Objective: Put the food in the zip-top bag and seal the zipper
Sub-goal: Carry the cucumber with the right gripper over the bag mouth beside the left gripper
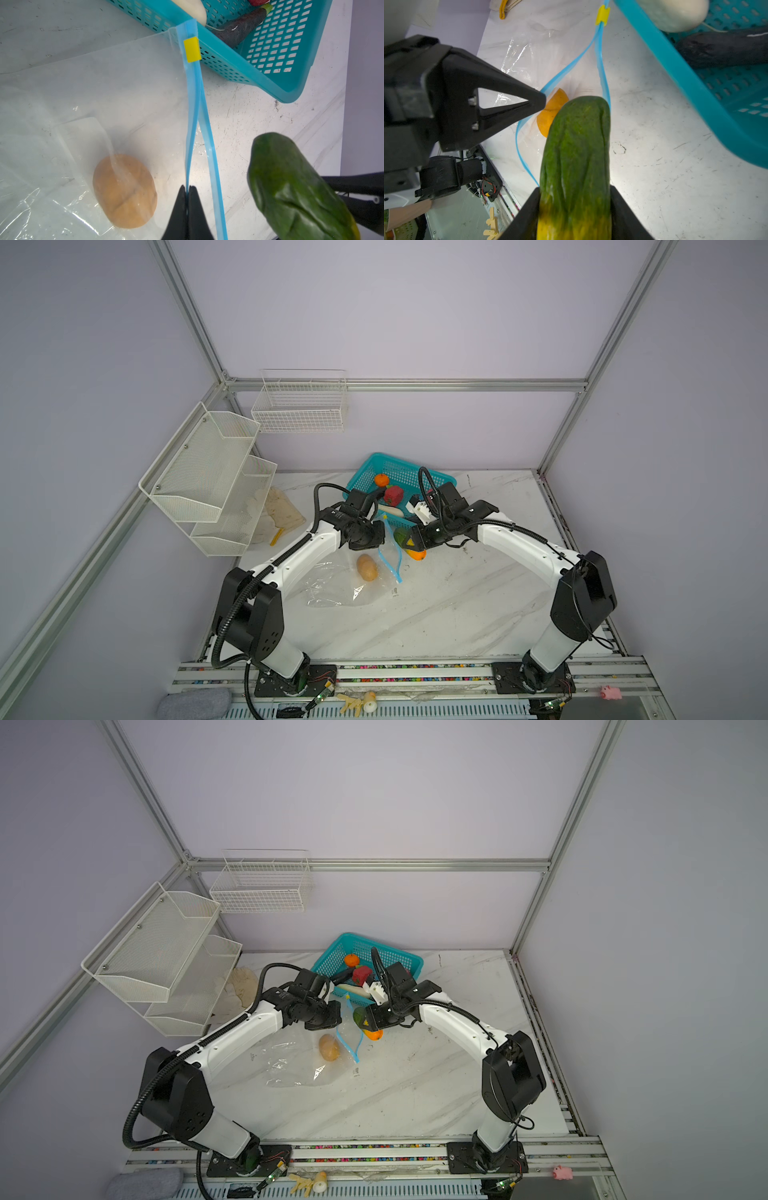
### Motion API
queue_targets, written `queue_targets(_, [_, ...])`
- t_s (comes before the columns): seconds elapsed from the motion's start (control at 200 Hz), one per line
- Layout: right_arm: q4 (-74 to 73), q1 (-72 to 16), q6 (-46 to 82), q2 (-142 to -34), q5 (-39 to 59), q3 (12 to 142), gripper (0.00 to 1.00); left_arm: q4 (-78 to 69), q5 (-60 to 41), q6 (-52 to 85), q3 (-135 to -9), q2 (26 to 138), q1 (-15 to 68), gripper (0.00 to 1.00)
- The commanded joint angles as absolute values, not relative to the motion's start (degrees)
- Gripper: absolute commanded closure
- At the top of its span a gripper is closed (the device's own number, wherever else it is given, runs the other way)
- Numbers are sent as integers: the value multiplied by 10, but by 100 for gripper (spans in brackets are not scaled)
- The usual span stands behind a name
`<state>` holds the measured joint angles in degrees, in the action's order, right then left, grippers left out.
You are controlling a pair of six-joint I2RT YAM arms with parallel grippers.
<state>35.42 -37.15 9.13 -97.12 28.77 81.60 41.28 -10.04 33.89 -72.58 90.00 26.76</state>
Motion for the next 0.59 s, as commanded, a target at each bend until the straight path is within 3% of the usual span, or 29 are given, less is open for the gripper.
queue_targets(0.0, [342,-378,79,-985,318,811,52,402,-107,345,-758,878,271,100])
queue_targets(0.59, [272,-395,93,-1058,330,822,53,402,-107,351,-752,865,272,100])
